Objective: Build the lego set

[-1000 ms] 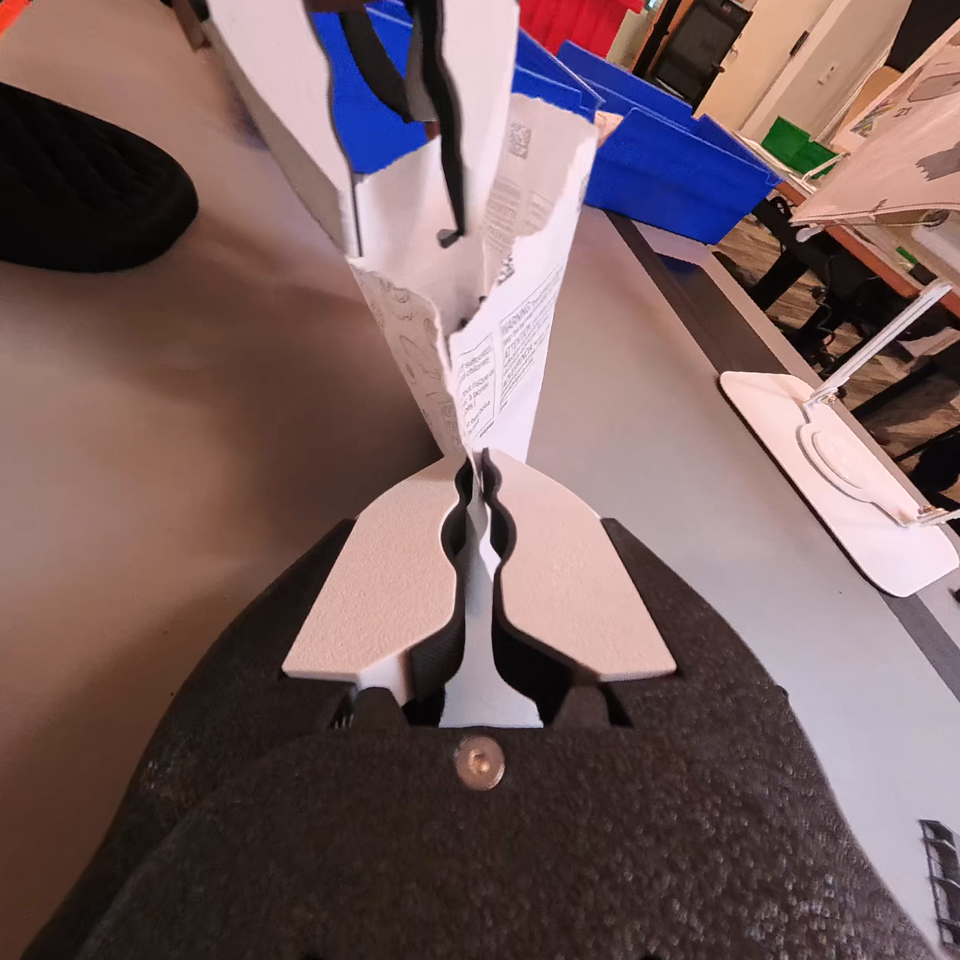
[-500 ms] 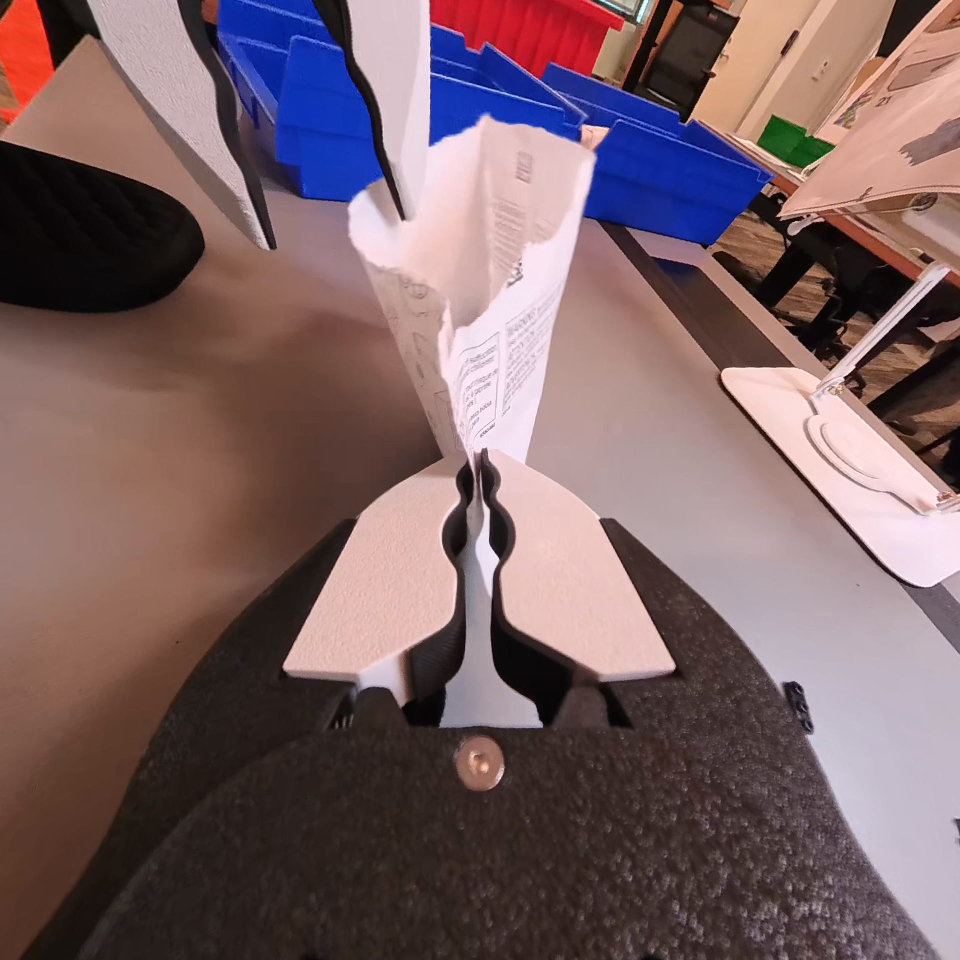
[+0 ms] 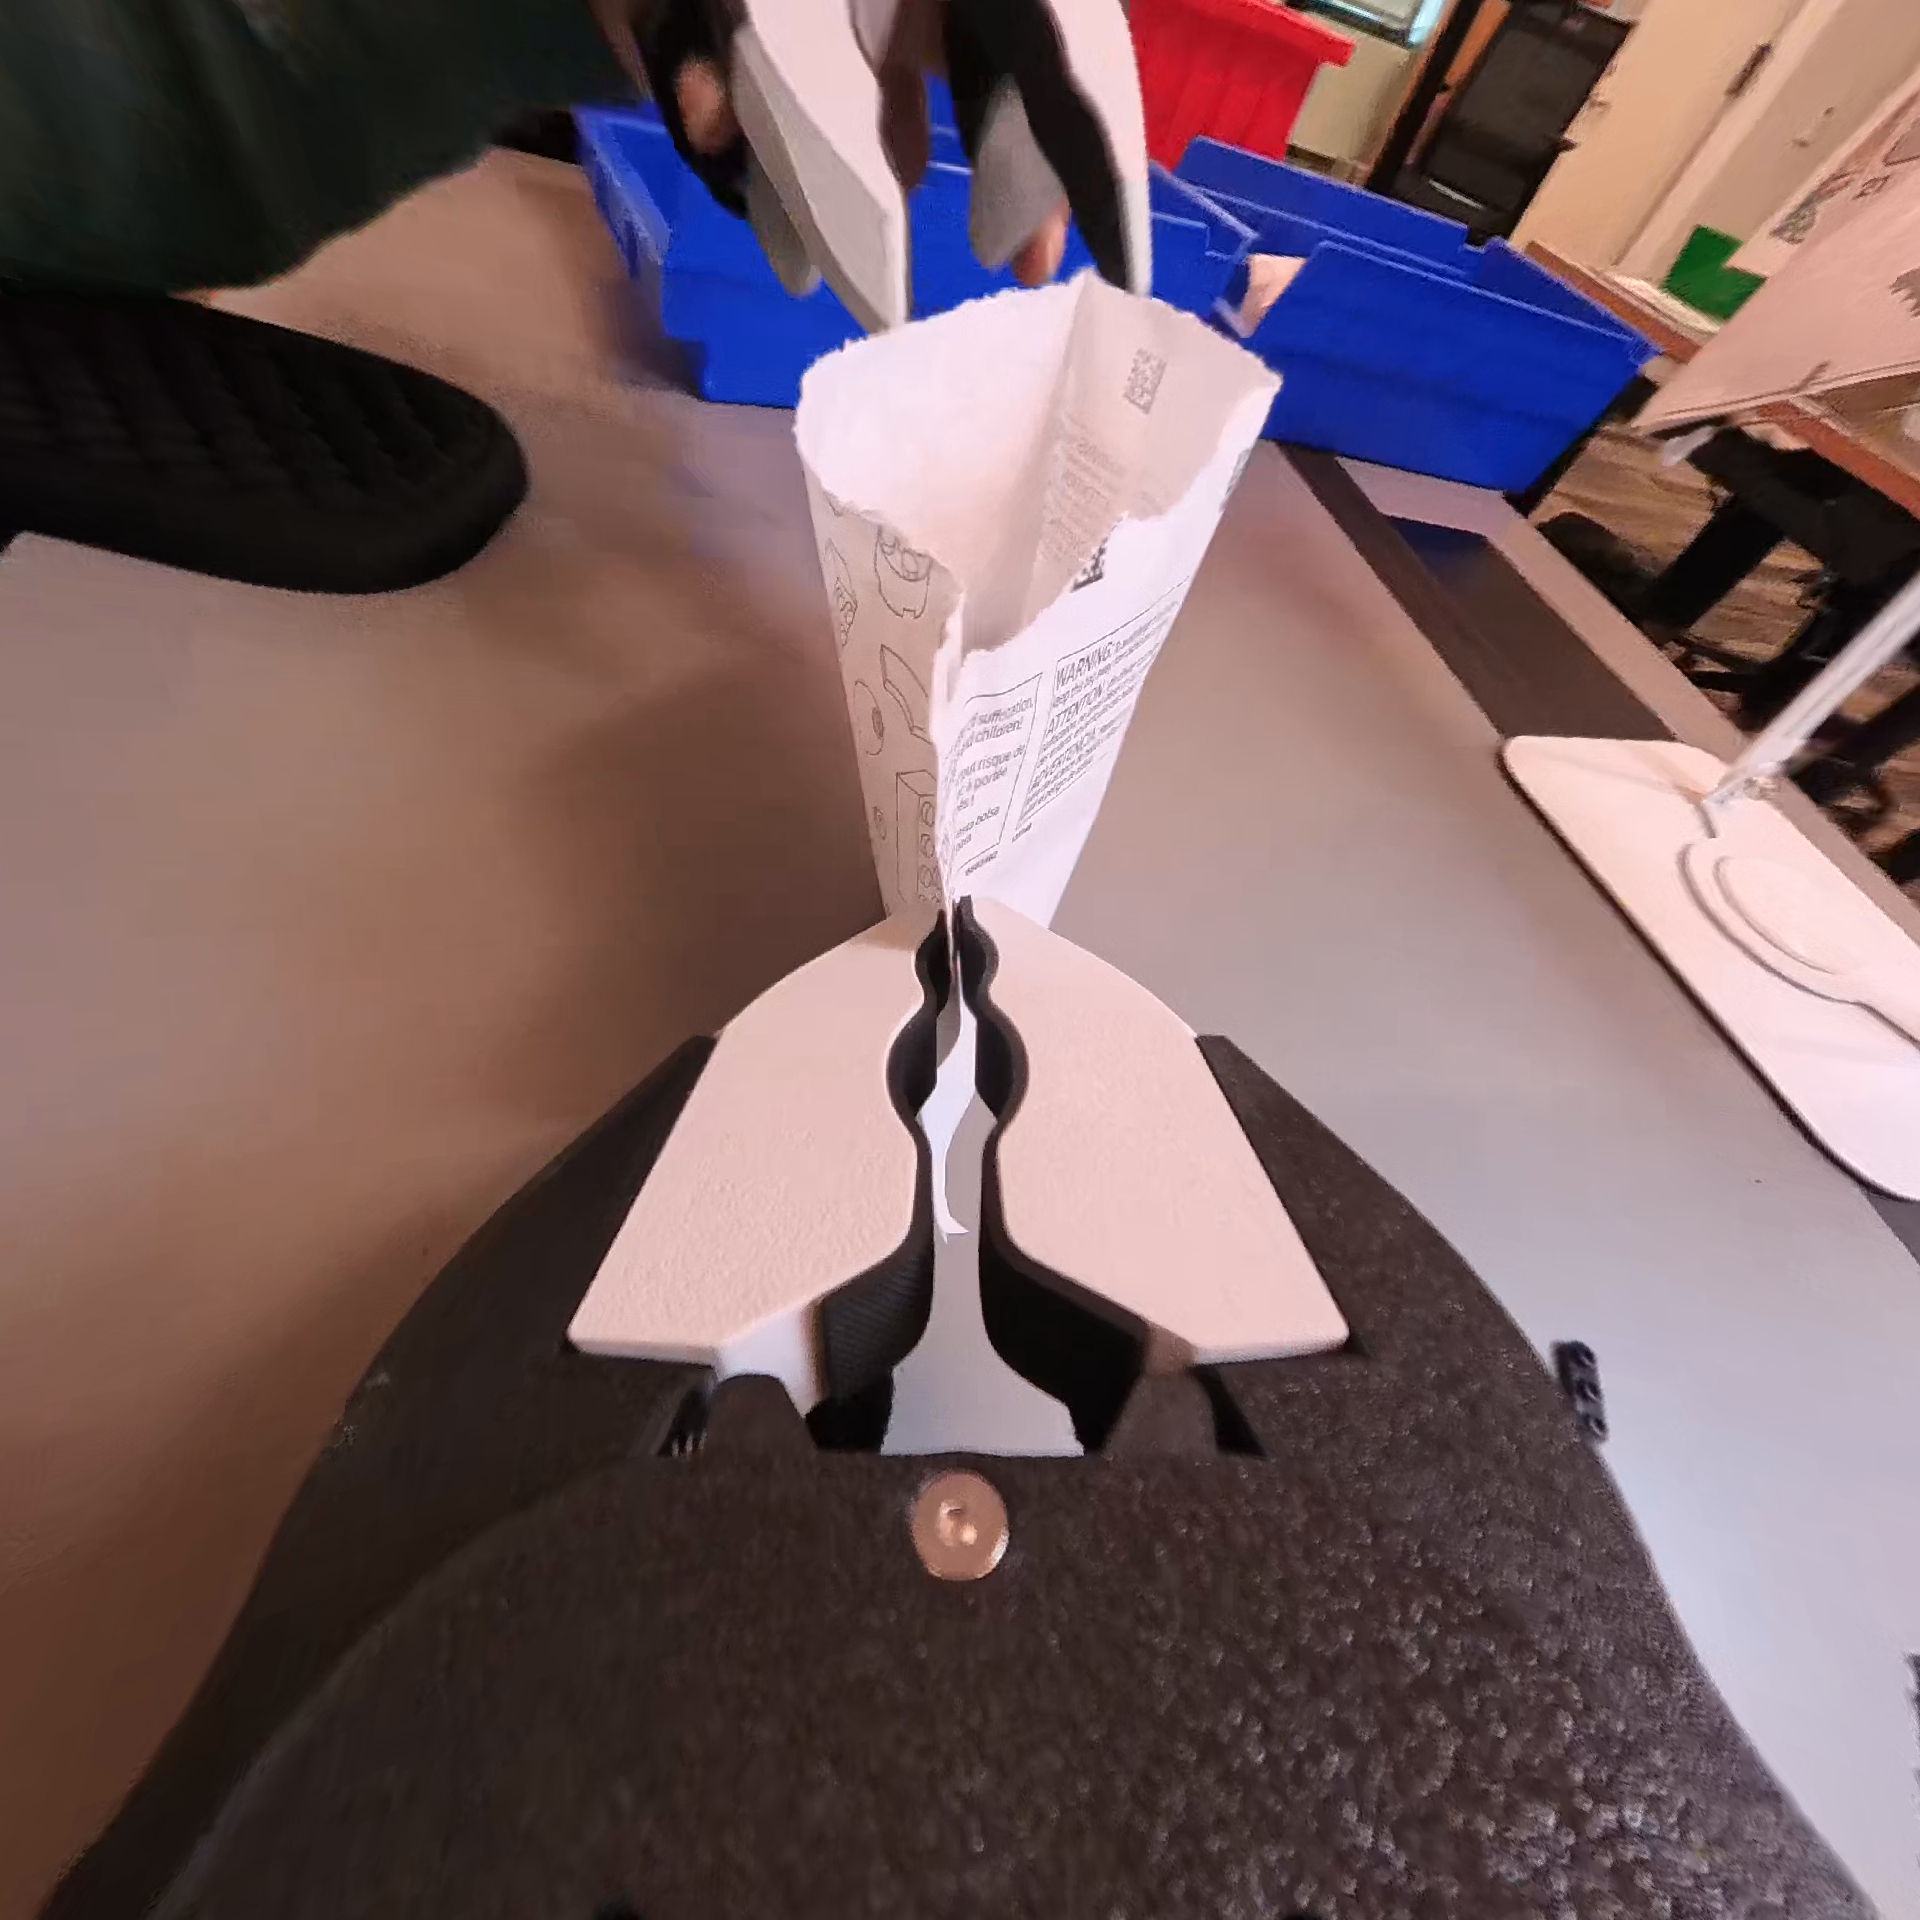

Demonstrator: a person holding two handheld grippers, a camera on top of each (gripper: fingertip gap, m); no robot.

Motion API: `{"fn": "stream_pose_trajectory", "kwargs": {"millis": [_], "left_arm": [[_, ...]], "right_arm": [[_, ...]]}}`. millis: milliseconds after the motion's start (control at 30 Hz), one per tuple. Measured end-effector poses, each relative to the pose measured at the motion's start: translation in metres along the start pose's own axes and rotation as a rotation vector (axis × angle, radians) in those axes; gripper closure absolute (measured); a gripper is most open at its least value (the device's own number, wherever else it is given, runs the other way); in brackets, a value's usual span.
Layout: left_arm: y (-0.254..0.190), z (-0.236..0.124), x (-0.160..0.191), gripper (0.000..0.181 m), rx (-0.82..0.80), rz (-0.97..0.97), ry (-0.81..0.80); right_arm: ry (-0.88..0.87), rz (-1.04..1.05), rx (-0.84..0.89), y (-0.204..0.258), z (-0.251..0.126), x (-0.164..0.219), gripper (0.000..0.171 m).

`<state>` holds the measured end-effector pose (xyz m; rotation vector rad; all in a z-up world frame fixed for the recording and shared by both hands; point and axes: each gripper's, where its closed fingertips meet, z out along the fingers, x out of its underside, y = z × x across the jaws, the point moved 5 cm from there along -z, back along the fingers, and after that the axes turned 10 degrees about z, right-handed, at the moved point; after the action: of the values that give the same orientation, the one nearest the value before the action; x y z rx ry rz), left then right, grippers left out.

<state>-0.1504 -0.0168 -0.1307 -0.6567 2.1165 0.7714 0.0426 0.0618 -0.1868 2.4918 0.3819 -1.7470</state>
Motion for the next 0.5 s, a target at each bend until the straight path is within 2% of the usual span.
{"fn": "stream_pose_trajectory", "kwargs": {"millis": [67, 133, 200, 233, 267, 333, 400, 500], "left_arm": [[-0.002, 0.015, 0.019, 0.117, 0.049, -0.028, -0.031], [-0.009, 0.038, 0.031, 0.120, 0.110, -0.047, -0.032], [-0.017, 0.059, 0.033, 0.141, 0.139, -0.036, -0.052], [-0.020, 0.066, 0.030, 0.170, 0.141, -0.019, -0.071], [-0.024, 0.067, 0.027, 0.181, 0.167, -0.004, -0.091], [-0.026, 0.060, 0.022, 0.181, 0.224, -0.001, -0.112], [-0.030, 0.047, 0.011, 0.180, 0.280, -0.040, -0.223], [-0.035, 0.038, 0.002, 0.181, 0.246, 0.007, -0.260]], "right_arm": [[0.010, 0.022, -0.049, -0.001, -0.009, 0.002, 0.170], [0.016, 0.047, -0.098, 0.000, -0.016, 0.005, 0.170], [0.048, 0.061, -0.125, 0.001, -0.018, 0.010, 0.170], [0.076, 0.076, -0.125, 0.001, -0.019, 0.014, 0.171], [0.096, 0.102, -0.114, -0.002, -0.022, 0.017, 0.171], [0.086, 0.190, -0.105, -0.012, -0.036, 0.020, 0.171], [-0.011, 0.259, -0.142, -0.016, -0.049, 0.008, 0.171], [-0.047, 0.232, -0.145, -0.011, -0.054, -0.005, 0.171]]}}
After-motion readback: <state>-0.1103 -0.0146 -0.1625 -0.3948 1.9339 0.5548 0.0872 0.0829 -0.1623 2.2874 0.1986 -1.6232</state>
